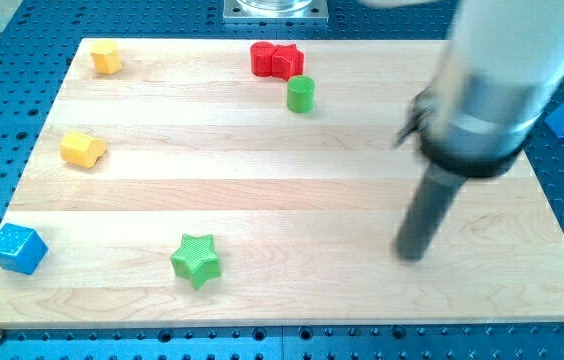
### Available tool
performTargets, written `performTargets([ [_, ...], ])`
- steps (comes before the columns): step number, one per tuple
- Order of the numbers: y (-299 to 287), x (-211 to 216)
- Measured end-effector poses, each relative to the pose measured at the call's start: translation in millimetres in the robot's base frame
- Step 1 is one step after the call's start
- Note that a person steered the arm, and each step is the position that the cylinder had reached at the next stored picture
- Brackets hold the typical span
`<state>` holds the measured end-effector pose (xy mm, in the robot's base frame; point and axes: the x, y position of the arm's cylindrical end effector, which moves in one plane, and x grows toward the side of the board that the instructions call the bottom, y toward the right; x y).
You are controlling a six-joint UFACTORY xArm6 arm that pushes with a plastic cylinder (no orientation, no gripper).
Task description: Move the cube into the green circle
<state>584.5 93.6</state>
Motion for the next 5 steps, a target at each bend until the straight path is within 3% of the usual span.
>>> performTargets([
  [1, -54, 34],
  [2, -78, 34],
  [4, -373, 27],
  [5, -384, -21],
])
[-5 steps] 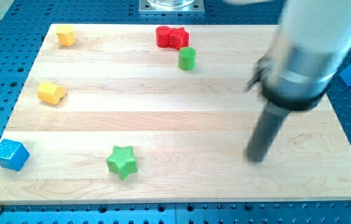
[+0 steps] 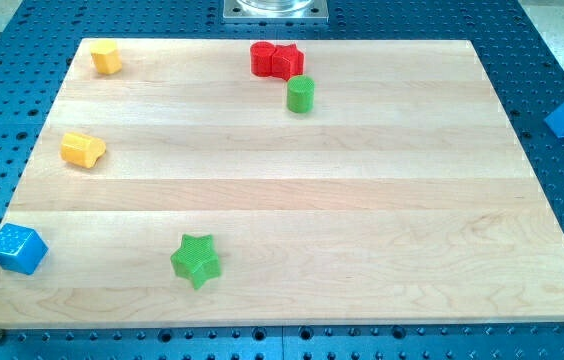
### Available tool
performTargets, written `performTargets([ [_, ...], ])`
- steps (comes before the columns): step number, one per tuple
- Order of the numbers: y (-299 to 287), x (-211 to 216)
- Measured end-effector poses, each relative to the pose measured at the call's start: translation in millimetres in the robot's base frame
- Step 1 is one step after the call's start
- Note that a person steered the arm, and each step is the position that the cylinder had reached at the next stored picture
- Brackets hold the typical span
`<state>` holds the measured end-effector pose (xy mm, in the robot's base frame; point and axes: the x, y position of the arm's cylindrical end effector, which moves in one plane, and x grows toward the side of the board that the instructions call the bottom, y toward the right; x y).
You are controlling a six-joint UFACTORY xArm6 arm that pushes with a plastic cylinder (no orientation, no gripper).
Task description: Move the cube into the green circle
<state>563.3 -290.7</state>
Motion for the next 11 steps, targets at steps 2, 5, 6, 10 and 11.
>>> performTargets([
  [2, 177, -82],
  [5, 244, -68],
  [6, 273, -132],
  [10, 320, -211],
  [11, 364, -224],
])
